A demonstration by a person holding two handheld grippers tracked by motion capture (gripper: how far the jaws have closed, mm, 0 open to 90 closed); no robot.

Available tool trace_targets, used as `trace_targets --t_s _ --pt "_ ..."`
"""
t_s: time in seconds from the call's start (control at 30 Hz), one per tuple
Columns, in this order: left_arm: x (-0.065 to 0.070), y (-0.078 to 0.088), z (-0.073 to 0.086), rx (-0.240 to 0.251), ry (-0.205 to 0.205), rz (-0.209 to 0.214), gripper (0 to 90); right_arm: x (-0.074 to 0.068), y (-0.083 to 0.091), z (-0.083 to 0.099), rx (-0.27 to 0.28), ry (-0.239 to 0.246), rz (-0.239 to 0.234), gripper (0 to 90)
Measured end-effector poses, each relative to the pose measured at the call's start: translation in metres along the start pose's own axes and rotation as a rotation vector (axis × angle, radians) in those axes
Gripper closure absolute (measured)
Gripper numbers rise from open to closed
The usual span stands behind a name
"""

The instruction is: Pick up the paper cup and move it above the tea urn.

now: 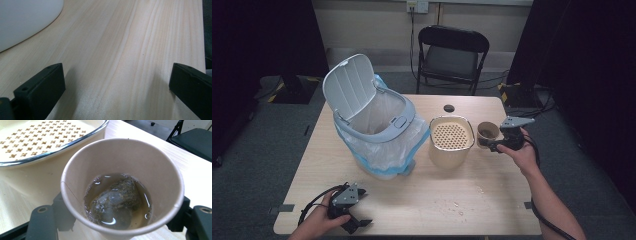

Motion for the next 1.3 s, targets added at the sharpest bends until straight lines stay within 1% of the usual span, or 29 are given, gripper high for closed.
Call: trace_targets --t_s 0.2,0.27,0.4,0.63,0.77,0.93,1.17,1.3 --pt "0.000 0.000 0.000 -0.002 -0.001 0.002 0.0 0.007 -0.005 -0.007 0.002 0.003 0.001 27.4" --pt "0.000 0.000 0.000 0.000 0.000 0.000 0.0 0.009 -0.007 -0.010 0.003 0.012 0.005 27.4" --pt "0.000 0.000 0.000 0.001 0.001 0.000 0.0 0.011 -0.012 -0.016 0.008 0.011 0.001 27.4" --pt "0.000 0.000 0.000 0.000 0.001 0.000 0.0 0.014 -0.021 -0.028 0.005 0.026 -0.012 27.5" --pt "0.000 0.000 0.000 -0.003 -0.004 0.001 0.0 0.016 -0.026 -0.034 0.002 0.035 -0.012 27.5" --pt "0.000 0.000 0.000 -0.004 -0.004 0.001 0.0 0.019 -0.028 -0.043 0.017 0.037 -0.021 27.5" --pt "0.000 0.000 0.000 -0.003 -0.004 0.001 0.0 0.024 -0.028 -0.055 0.037 0.029 -0.003 27.5" --pt "0.000 0.000 0.000 -0.003 -0.003 0.000 0.0 0.024 -0.028 -0.063 0.035 0.044 0.007 27.5"
Point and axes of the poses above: each handheld gripper's, and its own axes: y roughly backward along the jaws, z roughly out of its underside, x roughly to its right, the point moved 4 cm from there along -y, roughly forward along the jaws, and after that the axes turned 14 degrees about -y, right-handed, at the moved point
